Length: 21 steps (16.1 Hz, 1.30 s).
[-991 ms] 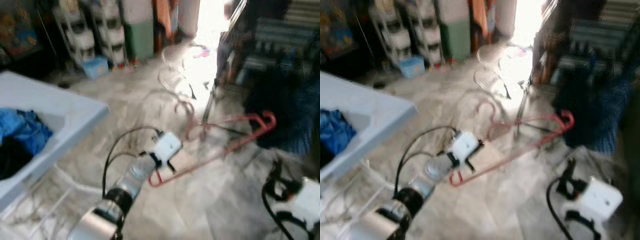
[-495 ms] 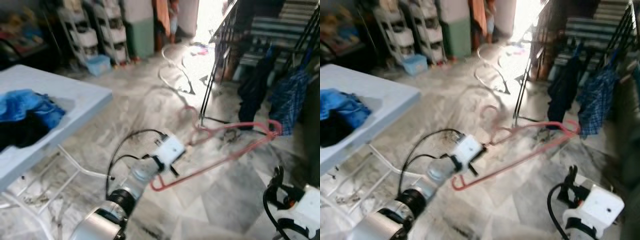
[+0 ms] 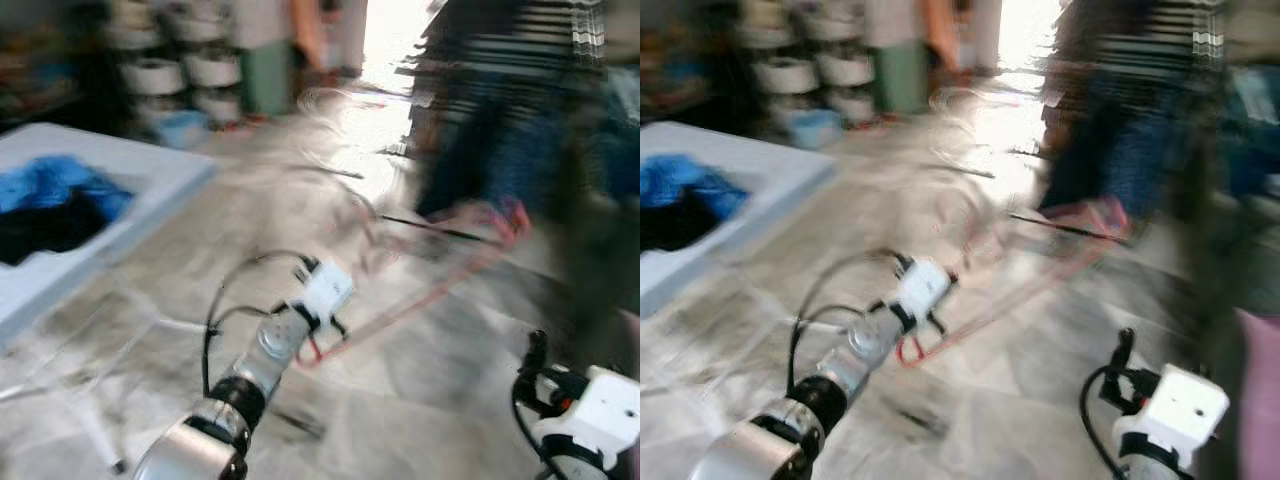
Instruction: Hang hanger
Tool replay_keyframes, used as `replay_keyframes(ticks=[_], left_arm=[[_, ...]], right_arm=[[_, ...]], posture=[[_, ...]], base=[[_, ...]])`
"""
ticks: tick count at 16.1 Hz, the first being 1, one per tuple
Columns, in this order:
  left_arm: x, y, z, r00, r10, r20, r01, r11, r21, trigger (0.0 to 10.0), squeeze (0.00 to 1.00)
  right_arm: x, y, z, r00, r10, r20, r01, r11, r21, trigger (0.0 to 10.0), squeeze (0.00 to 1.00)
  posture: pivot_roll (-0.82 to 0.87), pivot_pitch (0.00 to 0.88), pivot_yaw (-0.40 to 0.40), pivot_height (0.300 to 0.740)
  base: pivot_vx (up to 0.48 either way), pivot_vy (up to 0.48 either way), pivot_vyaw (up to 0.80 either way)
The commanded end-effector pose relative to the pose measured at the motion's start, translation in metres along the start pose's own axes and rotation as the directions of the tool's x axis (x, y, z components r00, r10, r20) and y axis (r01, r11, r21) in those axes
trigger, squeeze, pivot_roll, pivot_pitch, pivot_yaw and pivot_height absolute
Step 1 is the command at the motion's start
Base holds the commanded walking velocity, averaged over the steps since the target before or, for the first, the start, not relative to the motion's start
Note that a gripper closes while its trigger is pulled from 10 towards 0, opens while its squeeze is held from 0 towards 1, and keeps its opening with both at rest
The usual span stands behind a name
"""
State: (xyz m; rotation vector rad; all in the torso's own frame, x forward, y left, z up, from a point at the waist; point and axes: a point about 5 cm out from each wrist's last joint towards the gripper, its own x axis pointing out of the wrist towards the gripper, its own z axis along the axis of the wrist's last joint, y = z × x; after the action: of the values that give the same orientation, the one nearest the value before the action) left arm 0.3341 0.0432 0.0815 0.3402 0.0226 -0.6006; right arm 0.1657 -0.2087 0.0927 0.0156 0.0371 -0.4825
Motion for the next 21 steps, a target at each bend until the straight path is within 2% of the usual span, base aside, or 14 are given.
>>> replay_keyframes(ticks=[1, 2, 3, 5, 10, 13, 21], left_arm=[[-0.007, 0.015, -0.006, 0.997, 0.073, 0.001, -0.073, 0.997, -0.011, 10.0, 0.00], [-0.010, 0.013, -0.009, 0.998, 0.056, 0.001, -0.056, 0.998, -0.004, 10.0, 0.00], [-0.013, 0.012, -0.011, 0.999, 0.052, 0.010, -0.053, 0.997, 0.049, 10.0, 0.00], [-0.009, 0.015, -0.007, 0.997, 0.078, 0.011, -0.078, 0.995, 0.064, 10.0, 0.00], [-0.006, 0.025, -0.004, 0.996, 0.090, -0.004, -0.090, 0.995, 0.046, 10.0, 0.00], [-0.004, 0.023, -0.001, 0.997, 0.072, 0.001, -0.072, 0.996, 0.050, 10.0, 0.00], [-0.003, 0.019, -0.001, 0.998, 0.062, 0.004, -0.062, 0.997, 0.047, 10.0, 0.00]], right_arm=[[0.000, 0.013, 0.005, 0.997, 0.079, 0.013, -0.079, 0.997, -0.002, 10.0, 0.00], [0.000, 0.018, 0.005, 0.991, 0.133, 0.009, -0.133, 0.991, -0.035, 10.0, 0.00], [0.000, 0.022, 0.006, 0.978, 0.209, 0.000, -0.209, 0.975, -0.079, 10.0, 0.00], [0.002, 0.021, 0.008, 0.971, 0.241, 0.000, -0.240, 0.966, -0.098, 10.0, 0.00], [0.002, 0.025, 0.007, 0.972, 0.236, -0.001, -0.235, 0.968, -0.092, 10.0, 0.00], [-0.003, 0.032, 0.003, 0.971, 0.238, -0.016, -0.239, 0.969, -0.069, 10.0, 0.00], [-0.002, 0.029, 0.004, 0.973, 0.231, -0.010, -0.231, 0.970, -0.070, 10.0, 0.00]], posture=[[-0.15, 0.042, -0.004, 0.740], [-0.14, 0.042, -0.009, 0.740], [-0.13, 0.039, -0.014, 0.740], [-0.12, 0.036, -0.014, 0.740], [-0.13, 0.033, 0.006, 0.740], [-0.13, 0.035, 0.012, 0.740], [-0.13, 0.041, 0.009, 0.740]], base=[[0.000, 0.000, 0.00], [0.000, 0.000, 0.00], [0.000, 0.000, 0.00], [0.000, 0.000, 0.00], [0.000, 0.000, 0.00], [0.000, 0.000, -0.34], [0.000, 0.448, -0.52]])
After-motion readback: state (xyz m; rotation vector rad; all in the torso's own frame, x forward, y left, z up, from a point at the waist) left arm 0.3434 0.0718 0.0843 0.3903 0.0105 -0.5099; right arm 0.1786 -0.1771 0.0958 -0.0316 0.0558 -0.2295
